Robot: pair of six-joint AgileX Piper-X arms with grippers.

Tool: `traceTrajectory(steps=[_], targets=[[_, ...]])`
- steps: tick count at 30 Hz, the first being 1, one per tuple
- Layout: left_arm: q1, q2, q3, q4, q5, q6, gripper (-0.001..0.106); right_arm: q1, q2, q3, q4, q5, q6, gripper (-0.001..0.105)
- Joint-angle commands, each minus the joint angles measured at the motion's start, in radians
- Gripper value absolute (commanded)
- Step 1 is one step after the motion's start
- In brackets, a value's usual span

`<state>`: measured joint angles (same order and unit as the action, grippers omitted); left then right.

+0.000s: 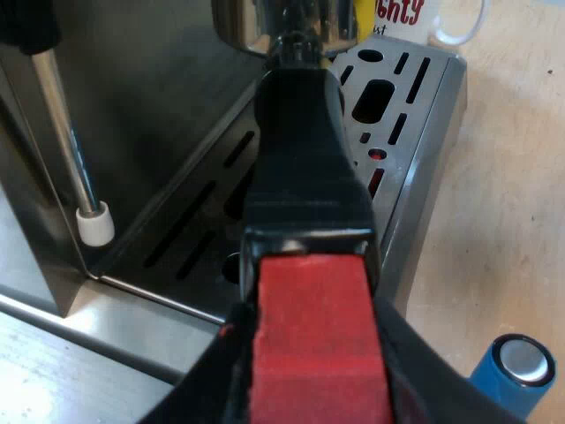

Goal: Put the handle in the coffee machine

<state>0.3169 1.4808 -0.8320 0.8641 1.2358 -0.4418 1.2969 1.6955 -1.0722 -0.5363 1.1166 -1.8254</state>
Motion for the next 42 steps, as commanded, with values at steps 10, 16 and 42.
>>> traceTrajectory(steps=[10, 16, 42], targets=[[0.001, -0.009, -0.046, 0.002, 0.081, -0.013, 0.000, 0.000, -0.001, -0.007, -0.004, 0.000, -0.009, 0.090], [-0.033, -0.009, -0.063, 0.001, 0.059, -0.033, 0.000, 0.000, -0.001, -0.007, -0.004, 0.000, -0.009, 0.090], [-0.054, -0.009, -0.102, 0.006, 0.123, -0.033, 0.000, 0.000, -0.001, -0.007, -0.004, 0.000, -0.009, 0.090]])
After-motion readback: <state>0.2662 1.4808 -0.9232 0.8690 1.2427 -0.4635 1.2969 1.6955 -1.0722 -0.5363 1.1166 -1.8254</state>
